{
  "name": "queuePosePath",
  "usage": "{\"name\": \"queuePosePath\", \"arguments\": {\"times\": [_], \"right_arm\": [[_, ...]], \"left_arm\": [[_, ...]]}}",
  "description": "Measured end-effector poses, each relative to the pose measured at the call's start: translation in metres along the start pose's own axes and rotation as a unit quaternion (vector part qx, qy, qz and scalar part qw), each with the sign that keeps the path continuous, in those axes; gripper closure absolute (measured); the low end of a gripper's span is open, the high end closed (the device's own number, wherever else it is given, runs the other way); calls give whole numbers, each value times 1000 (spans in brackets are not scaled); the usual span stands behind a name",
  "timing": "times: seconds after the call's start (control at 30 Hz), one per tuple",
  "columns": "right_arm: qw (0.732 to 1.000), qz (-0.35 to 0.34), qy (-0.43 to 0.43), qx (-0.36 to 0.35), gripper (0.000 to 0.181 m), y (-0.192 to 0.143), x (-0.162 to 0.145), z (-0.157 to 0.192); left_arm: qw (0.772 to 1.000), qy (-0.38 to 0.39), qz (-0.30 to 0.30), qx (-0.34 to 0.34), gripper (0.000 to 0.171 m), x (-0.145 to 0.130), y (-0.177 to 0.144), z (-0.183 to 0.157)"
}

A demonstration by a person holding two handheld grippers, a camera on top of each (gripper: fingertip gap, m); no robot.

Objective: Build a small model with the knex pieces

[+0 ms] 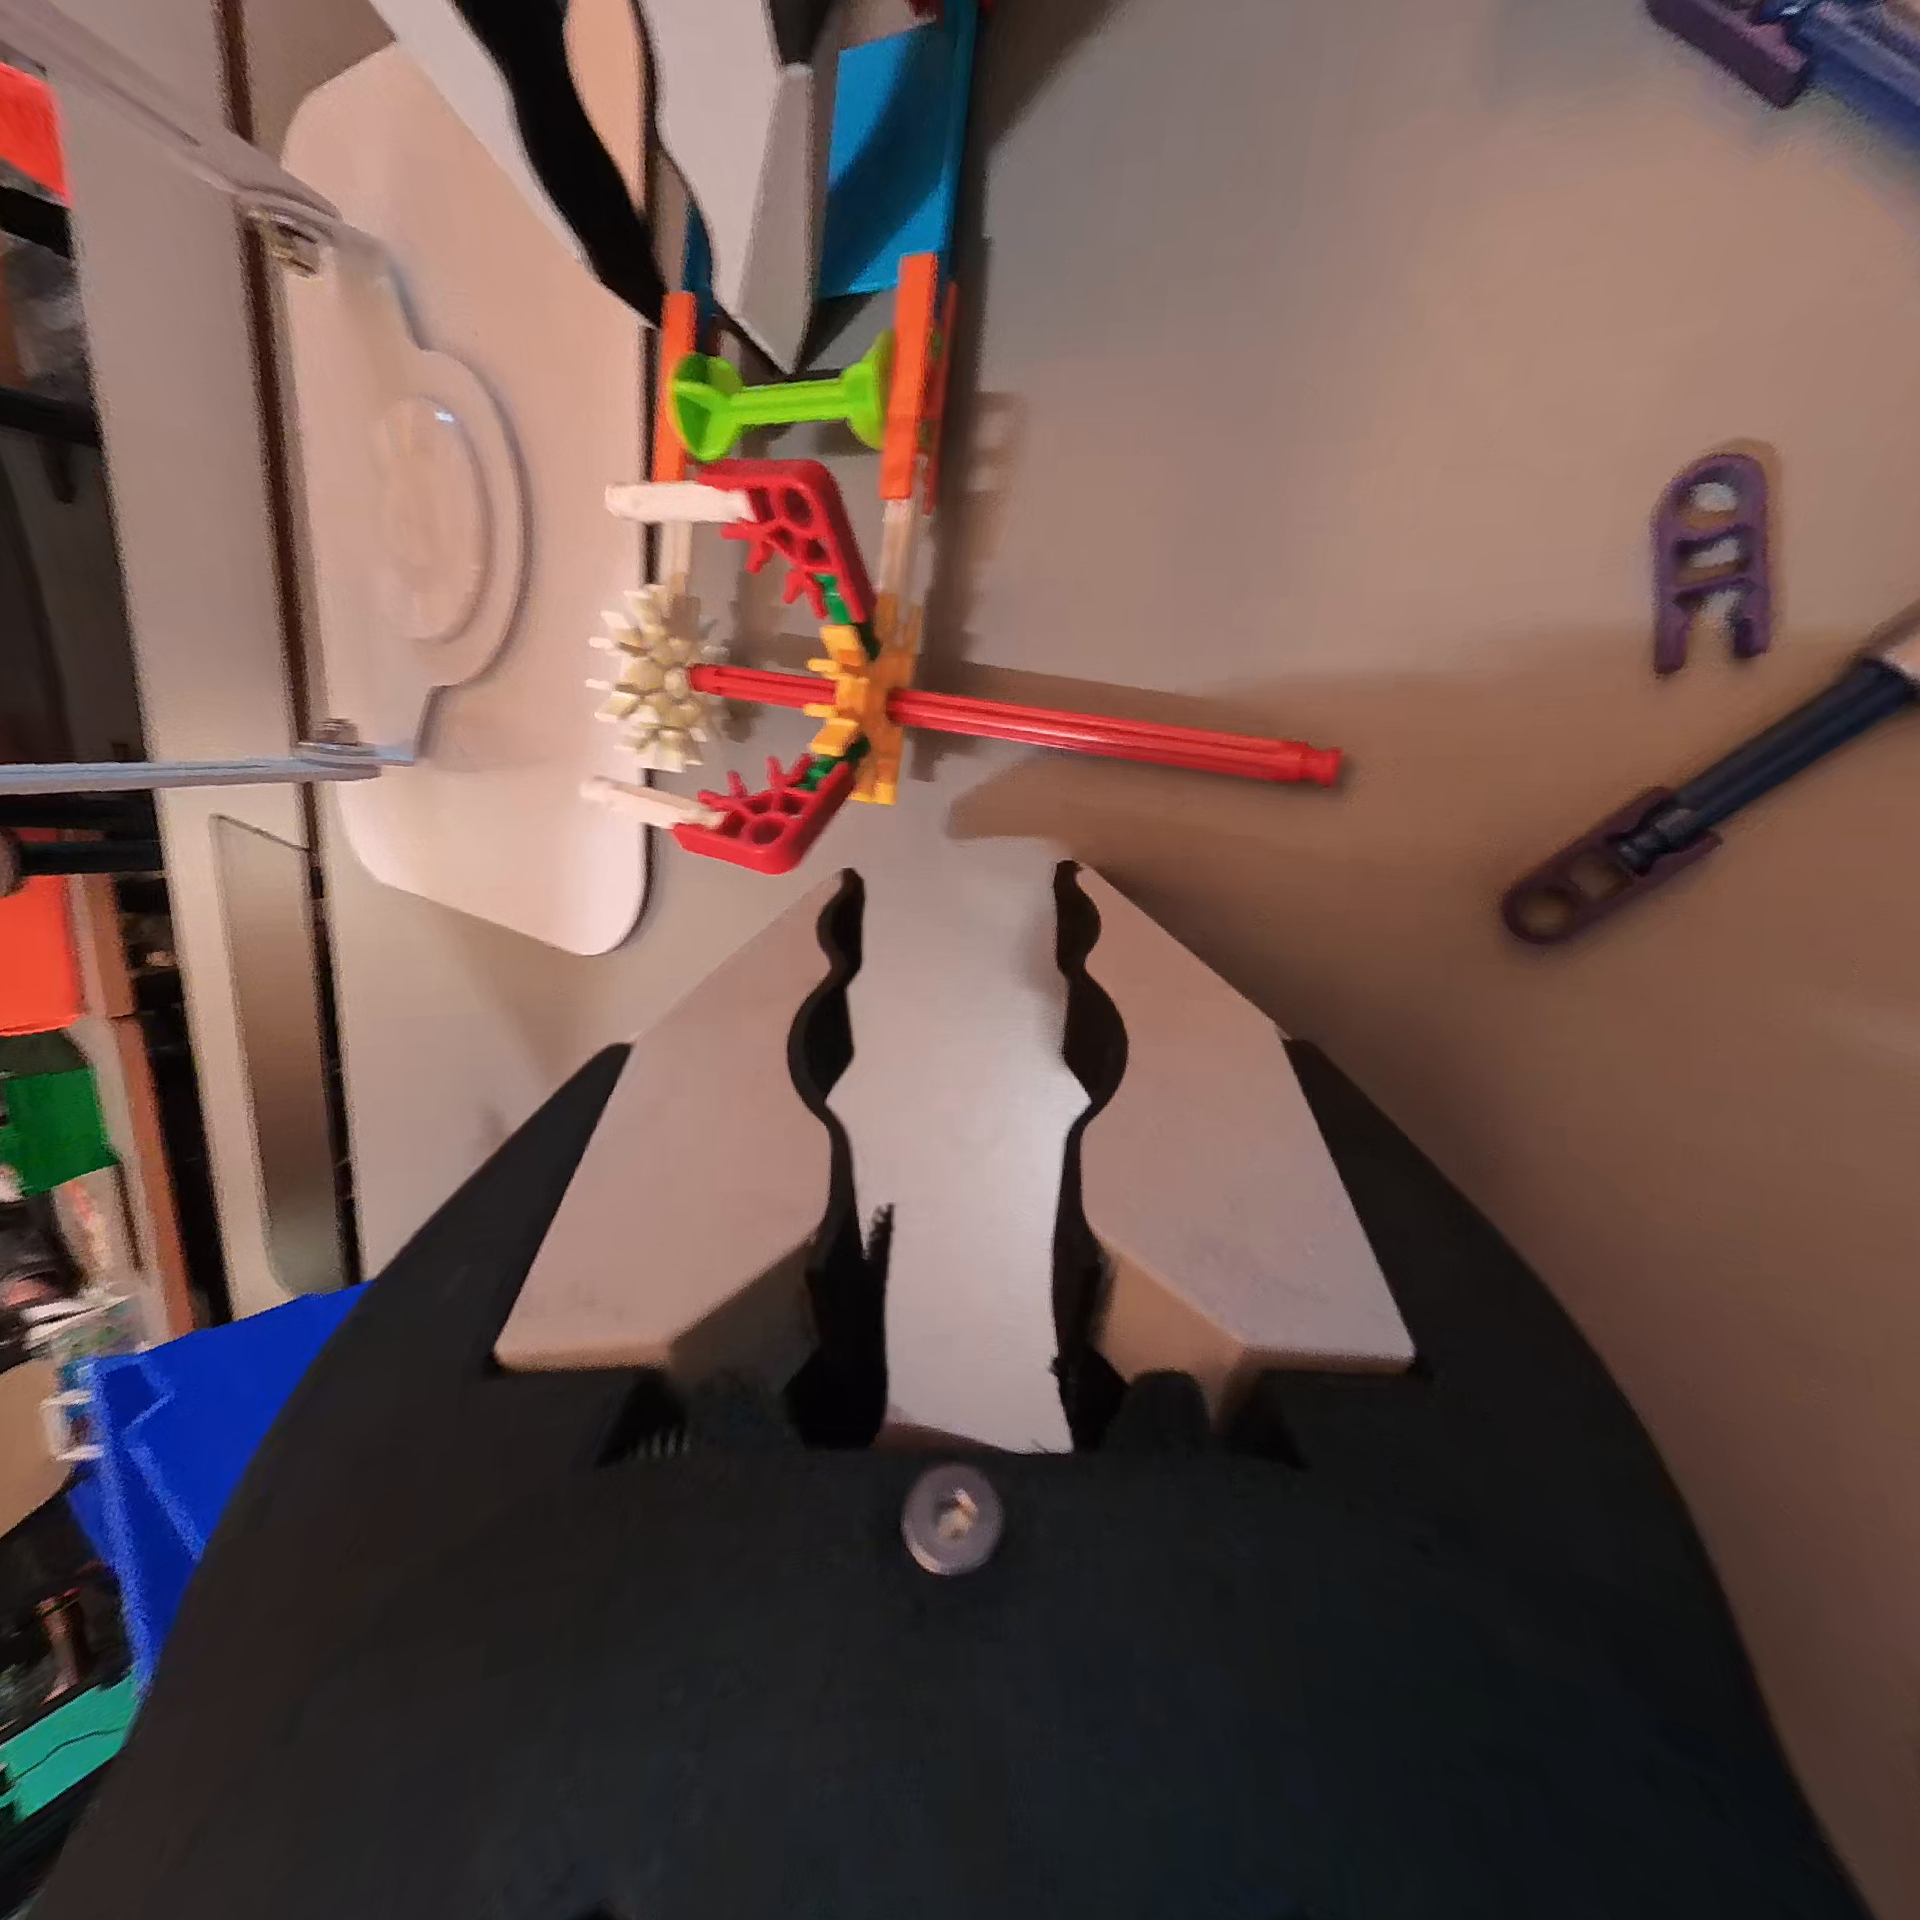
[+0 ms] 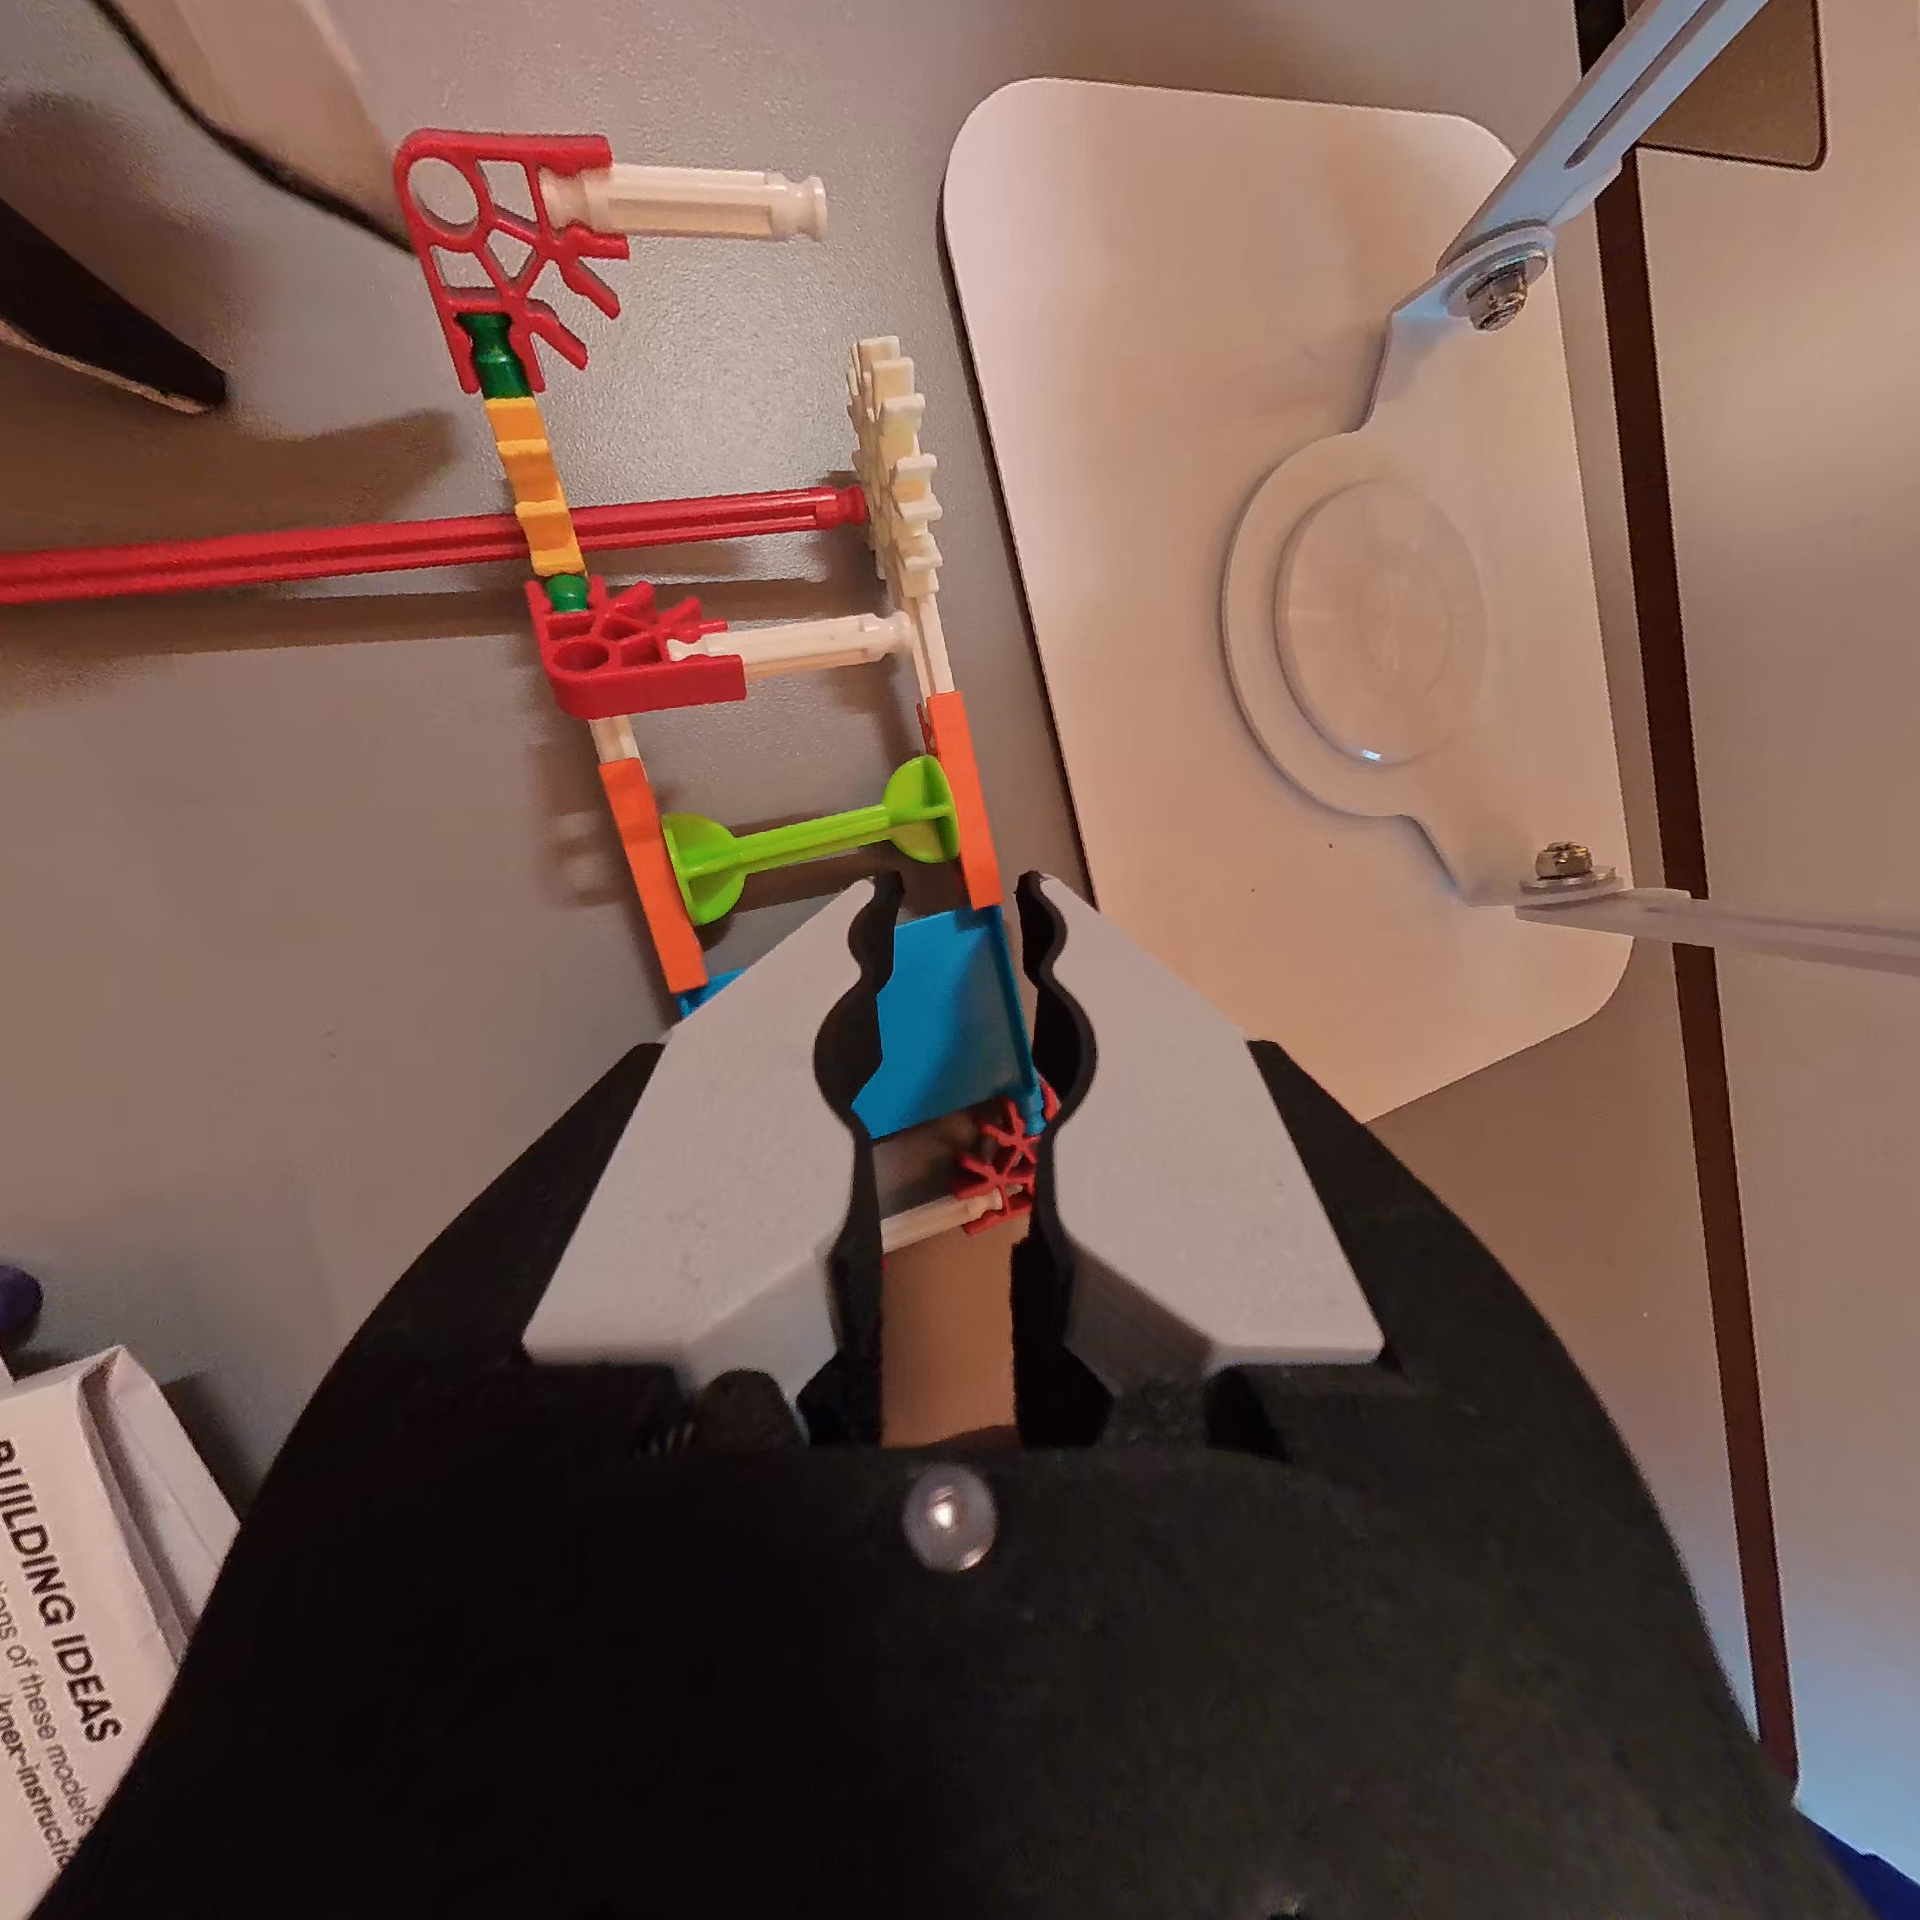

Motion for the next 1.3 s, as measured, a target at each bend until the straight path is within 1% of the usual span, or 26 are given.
{"name": "queuePosePath", "arguments": {"times": [0.07, 0.13, 0.23, 0.3, 0.37, 0.43, 0.5, 0.6, 0.63, 0.67, 0.73, 0.77, 0.83, 0.9, 0.97, 1.1, 1.13, 1.17, 1.3], "right_arm": [[1000, -2, 0, 1, 160, 0, 0, 0], [1000, -3, 0, 2, 160, 0, -1, 0], [1000, -5, 3, 4, 161, 0, -1, 0], [1000, -8, 5, 4, 162, 1, -1, -1], [1000, -10, 7, 4, 163, 1, -1, -1], [1000, -12, 8, 4, 163, 1, -2, -1], [1000, -15, 10, 5, 164, 1, -2, -1], [1000, -17, 13, 6, 165, 2, -3, -1], [1000, -18, 13, 6, 166, 2, -2, -1], [1000, -18, 12, 6, 166, 2, -3, -1], [1000, -21, 12, 6, 167, 2, -3, -1], [1000, -23, 13, 7, 168, 2, -3, 0], [999, -27, 17, 12, 169, 2, -4, -1], [999, -30, 19, 14, 169, 3, -5, -1], [999, -33, 21, 16, 169, 3, -5, -1], [999, -36, 21, 16, 169, 3, -6, -1], [999, -37, 21, 16, 169, 3, -6, -1], [999, -38, 22, 16, 169, 3, -6, -2], [999, -41, 22, 17, 170, 4, -6, -2]], "left_arm": [[1000, 0, -11, 17, 137, 3, -6, 4], [999, -5, -31, 39, 135, 7, -21, 12], [996, -28, -71, 54, 132, 11, -58, 24], [992, -34, -72, 99, 129, 3, -87, 38], [986, -67, -68, 139, 124, -16, -118, 57], [979, -107, -57, 166, 120, -43, -145, 75], [975, -137, -16, 174, 114, -76, -161, 89], [967, -163, 68, 186, 112, -129, -169, 107], [964, -175, 87, 180, 113, -146, -168, 112], [962, -187, 99, 174, 119, -161, -166, 115], [958, -209, 122, 152, 121, -189, -157, 119], [957, -213, 129, 149, 125, -201, -151, 122], [954, -228, 146, 127, 124, -217, -135, 124], [956, -228, 149, 112, 124, -224, -118, 128], [959, -230, 145, 83, 127, -224, -97, 132], [958, -217, 185, 43, 124, -231, -59, 144], [956, -222, 187, 35, 130, -232, -50, 148], [954, -227, 193, 33, 141, -235, -42, 152], [943, -229, 241, 26, 149, -254, -15, 169]]}}
Point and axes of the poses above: each gripper's, where its closed fingertips meet, y out along the fingers, x out of its top, z = x × y across the jaws, the point moved 9 cm from there along -y, back along the fingers, and after that the axes turned 3 degrees about x, right-handed, at the moved point
